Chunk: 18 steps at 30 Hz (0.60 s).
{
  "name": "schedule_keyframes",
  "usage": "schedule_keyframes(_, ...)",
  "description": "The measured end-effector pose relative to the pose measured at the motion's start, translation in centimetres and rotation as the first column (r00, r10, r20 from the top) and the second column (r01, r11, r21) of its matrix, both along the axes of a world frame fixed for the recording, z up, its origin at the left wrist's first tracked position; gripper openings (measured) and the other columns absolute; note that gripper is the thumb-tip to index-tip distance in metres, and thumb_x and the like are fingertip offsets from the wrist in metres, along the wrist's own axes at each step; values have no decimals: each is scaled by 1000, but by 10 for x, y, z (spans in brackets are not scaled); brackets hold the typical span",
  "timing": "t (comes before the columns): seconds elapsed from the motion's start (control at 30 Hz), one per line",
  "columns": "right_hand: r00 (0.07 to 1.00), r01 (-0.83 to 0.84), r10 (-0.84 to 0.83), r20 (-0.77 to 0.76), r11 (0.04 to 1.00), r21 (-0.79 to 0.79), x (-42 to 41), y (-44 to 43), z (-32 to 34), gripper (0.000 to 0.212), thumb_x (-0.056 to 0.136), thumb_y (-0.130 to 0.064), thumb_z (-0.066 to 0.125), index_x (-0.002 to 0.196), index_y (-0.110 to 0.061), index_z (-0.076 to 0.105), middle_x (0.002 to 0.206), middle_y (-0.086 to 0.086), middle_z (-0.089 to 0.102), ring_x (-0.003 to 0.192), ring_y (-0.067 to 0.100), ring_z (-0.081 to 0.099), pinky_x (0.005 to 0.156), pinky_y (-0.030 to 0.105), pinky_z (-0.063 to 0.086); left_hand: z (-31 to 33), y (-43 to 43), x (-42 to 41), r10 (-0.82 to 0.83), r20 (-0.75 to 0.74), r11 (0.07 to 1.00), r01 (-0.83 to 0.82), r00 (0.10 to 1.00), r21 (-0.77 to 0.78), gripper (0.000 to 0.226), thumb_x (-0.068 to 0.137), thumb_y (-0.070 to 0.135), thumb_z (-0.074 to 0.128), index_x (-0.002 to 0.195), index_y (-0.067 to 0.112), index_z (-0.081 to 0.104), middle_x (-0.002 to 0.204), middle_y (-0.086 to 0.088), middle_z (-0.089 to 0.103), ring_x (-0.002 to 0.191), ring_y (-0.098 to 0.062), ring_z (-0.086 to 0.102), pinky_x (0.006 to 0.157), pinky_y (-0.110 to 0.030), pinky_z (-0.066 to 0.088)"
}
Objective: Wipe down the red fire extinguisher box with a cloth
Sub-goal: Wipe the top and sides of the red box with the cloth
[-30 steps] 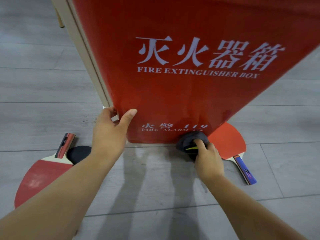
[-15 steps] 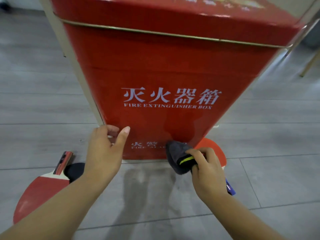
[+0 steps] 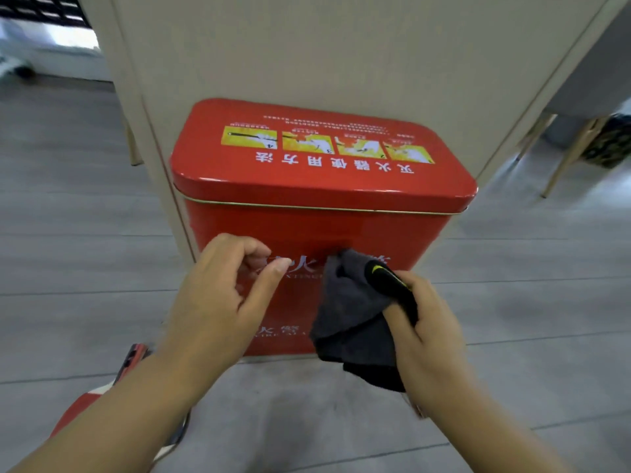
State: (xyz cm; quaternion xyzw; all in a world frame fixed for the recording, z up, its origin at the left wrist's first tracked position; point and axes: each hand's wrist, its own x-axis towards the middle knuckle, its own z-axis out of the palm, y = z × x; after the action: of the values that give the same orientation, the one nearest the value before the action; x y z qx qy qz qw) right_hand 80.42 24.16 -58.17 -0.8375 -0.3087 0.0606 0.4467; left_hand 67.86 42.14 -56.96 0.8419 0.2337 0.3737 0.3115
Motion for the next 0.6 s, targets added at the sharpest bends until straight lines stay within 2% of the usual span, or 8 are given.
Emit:
schedule_keyframes(0.07, 993, 77, -69, -95, 993, 90, 0, -11, 14, 39, 93, -7, 49, 95, -46, 52, 97, -19, 60, 88, -8, 55, 69, 7, 42, 13, -2, 1, -20, 26, 999, 19, 999, 40, 21, 85, 47, 52, 89, 27, 55, 82, 12, 54, 75, -4, 53, 65, -10, 41)
schedule_keyframes(0.13, 972, 188, -158, -175, 966, 175, 4, -22, 25, 36, 94, -6, 48, 91, -41, 53, 91, -17, 61, 80, -12, 56, 61, 8, 42, 22, -4, 5, -20, 45, 995, 15, 999, 102, 22, 85, 44, 54, 91, 24, 56, 83, 13, 53, 75, -6, 52, 67, -14, 41)
schedule_keyframes(0.2, 951, 285, -246, -187, 931, 229, 14, -29, 31, 31, 94, -6, 48, 89, -36, 53, 91, -15, 60, 76, -12, 55, 59, 9, 41, 28, -9, 12, 5, 46, 978, -14, 999, 209, 26, 84, 41, 57, 94, 17, 60, 89, 10, 53, 82, -10, 48, 77, -18, 39)
schedule_keyframes(0.27, 938, 343, -315, -144, 901, 264, 28, -31, 33, 31, 92, -5, 48, 86, -35, 51, 93, -11, 57, 83, -7, 54, 62, 9, 40, 32, -12, 23, 27, 48, 933, -42, 999, 357, 31, 83, 38, 61, 97, 10, 64, 95, 1, 57, 90, -14, 48, 91, -20, 29)
schedule_keyframes(0.3, 933, 360, -343, -112, 891, 275, 35, -32, 34, 32, 91, -4, 49, 86, -36, 50, 94, -9, 56, 88, 0, 53, 67, 13, 40, 33, -15, 29, 36, 41, 909, -50, 999, 414, 33, 82, 37, 62, 100, 9, 65, 98, -4, 58, 95, -18, 50, 96, -19, 24)
schedule_keyframes(0.4, 897, 436, -435, -77, 845, 309, 60, -33, 39, 28, 89, -7, 47, 90, -35, 48, 102, 0, 53, 93, 16, 51, 76, 27, 40, 38, -23, 49, 67, -19, 891, -51, 998, 451, 42, 81, 39, 63, 113, 13, 62, 116, -6, 55, 111, -27, 45, 104, -21, 17)
schedule_keyframes(0.53, 837, 546, -519, -175, 762, 348, 94, -32, 49, 19, 89, -15, 44, 102, -30, 47, 113, 4, 53, 96, 20, 54, 83, 42, 49, 42, -29, 73, 110, -76, 870, -59, 991, 490, 55, 79, 46, 59, 127, 20, 54, 130, -3, 49, 122, -28, 34, 105, -44, 21)
schedule_keyframes(0.6, 850, 524, -505, -151, 774, 356, 110, -25, 56, 20, 90, -13, 43, 105, -26, 47, 117, 5, 48, 94, 19, 52, 84, 40, 47, 43, -30, 81, 144, -114, 850, -64, 983, 522, 62, 78, 48, 60, 133, 23, 49, 134, -3, 49, 127, -30, 35, 107, -52, 19)
